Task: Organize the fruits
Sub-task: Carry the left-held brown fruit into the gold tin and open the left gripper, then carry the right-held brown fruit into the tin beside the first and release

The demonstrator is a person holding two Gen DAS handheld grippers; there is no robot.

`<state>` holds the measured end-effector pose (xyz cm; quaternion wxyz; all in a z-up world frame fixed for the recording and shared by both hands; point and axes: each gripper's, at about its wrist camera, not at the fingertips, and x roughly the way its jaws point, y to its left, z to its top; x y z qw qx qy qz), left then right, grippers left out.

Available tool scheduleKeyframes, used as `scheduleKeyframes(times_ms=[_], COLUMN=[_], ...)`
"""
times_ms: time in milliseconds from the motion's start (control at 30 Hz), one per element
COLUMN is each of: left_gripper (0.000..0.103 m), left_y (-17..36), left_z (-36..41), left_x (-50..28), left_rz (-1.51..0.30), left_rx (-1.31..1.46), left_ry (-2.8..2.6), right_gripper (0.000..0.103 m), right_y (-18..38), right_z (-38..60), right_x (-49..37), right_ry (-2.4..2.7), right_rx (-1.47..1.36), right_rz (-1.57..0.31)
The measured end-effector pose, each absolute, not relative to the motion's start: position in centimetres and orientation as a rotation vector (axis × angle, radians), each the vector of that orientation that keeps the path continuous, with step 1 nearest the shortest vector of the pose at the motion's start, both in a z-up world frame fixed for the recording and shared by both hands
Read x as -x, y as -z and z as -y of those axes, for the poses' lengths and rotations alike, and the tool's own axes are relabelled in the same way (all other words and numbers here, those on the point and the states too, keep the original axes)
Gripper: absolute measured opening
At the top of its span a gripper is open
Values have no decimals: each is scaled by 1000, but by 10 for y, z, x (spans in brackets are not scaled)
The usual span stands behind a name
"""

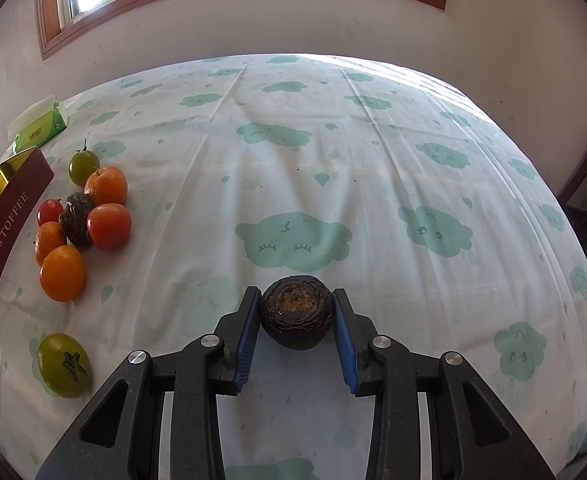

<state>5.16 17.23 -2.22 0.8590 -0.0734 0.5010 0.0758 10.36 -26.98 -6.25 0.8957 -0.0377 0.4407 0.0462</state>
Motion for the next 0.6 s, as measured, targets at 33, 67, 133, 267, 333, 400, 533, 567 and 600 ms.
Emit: scheduleKeyframes(times_ms=[33, 67, 133, 267, 333, 400, 533, 567, 600], left_gripper=[69, 71, 73, 77, 78, 81, 86, 87, 87], left_y=[20, 18, 14, 7, 5, 4, 1, 0, 0], left_z=[-171, -170, -167, -165, -164, -164, -164, -164, -164], left_x=[-50, -48, -45, -38, -34, -31, -26, -25, -24], left_rz=[-1045, -1038, -1023, -998, -990, -988, -971, -968, -964], left_rx=[160, 164, 163, 165, 172, 179, 177, 178, 180], left_ry=[-153, -148, -140, -128, -121, -116, -107, -108, -107], right_gripper=[36, 36, 36, 36, 36, 36, 36, 36, 36], right_y=[62, 62, 62, 61, 59, 56, 46, 42, 38], right_z=[270, 269, 270, 270, 270, 269, 262, 260, 256], right_x=[-103, -103, -102, -100, -99, -96, -90, -88, -87], right_ry=[-95, -94, -92, -90, -95, -101, -122, -131, -139], right_rx=[79, 77, 71, 66, 62, 54, 46, 44, 45], right_rz=[-915, -916, -919, -927, -929, -927, -919, -913, -904])
